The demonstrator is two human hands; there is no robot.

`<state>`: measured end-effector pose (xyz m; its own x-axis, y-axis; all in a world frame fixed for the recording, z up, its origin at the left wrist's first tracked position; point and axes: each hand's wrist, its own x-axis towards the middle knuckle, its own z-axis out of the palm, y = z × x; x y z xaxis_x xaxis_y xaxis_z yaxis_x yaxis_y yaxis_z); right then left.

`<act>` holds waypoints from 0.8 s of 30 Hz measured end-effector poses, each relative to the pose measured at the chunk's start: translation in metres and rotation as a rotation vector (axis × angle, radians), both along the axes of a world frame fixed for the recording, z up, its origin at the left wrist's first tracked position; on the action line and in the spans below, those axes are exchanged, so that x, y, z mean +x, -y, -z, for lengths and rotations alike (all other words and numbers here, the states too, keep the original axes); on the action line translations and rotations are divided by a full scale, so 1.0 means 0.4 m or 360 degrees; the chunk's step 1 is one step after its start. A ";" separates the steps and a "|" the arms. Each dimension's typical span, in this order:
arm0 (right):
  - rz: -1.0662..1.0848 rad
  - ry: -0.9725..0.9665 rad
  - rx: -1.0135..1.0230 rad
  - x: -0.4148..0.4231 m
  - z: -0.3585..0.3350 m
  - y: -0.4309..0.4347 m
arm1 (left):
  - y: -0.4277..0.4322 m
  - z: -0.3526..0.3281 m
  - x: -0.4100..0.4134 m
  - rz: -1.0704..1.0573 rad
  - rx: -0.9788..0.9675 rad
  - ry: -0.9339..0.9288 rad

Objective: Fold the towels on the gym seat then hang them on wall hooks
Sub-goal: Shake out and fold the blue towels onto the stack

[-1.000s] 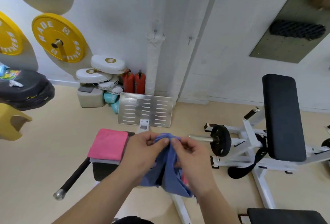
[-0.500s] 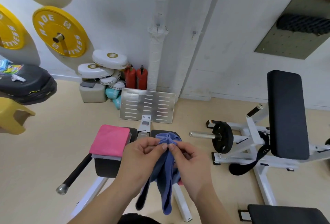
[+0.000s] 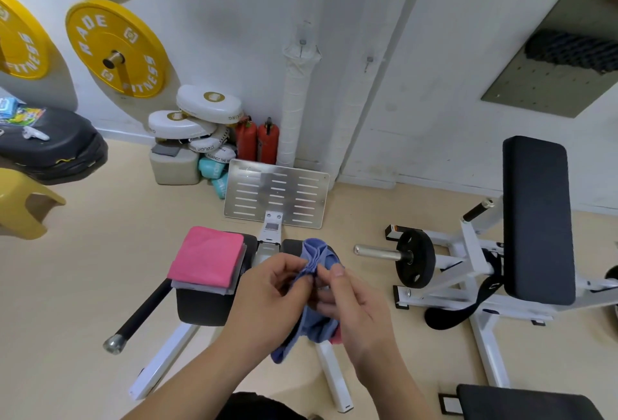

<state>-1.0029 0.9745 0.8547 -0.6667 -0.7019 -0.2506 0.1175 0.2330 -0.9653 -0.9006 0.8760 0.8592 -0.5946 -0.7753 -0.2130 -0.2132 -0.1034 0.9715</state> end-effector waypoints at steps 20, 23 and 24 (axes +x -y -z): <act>0.0026 0.0293 -0.0321 -0.121 -0.046 -0.054 | 0.085 -0.061 0.053 0.0193 -0.0381 0.0049; 0.0124 0.0128 -0.0189 -0.122 -0.043 -0.049 | 0.076 -0.059 0.049 0.0212 -0.0268 -0.0002; 0.0142 0.0021 -0.0119 -0.125 -0.044 -0.048 | 0.074 -0.061 0.047 0.0256 -0.0232 -0.0002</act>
<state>-1.0529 0.9939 0.8723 -0.7244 -0.6569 -0.2091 0.1476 0.1485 -0.9778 -0.8819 0.8463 0.8835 -0.7132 -0.6930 -0.1048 -0.2144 0.0733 0.9740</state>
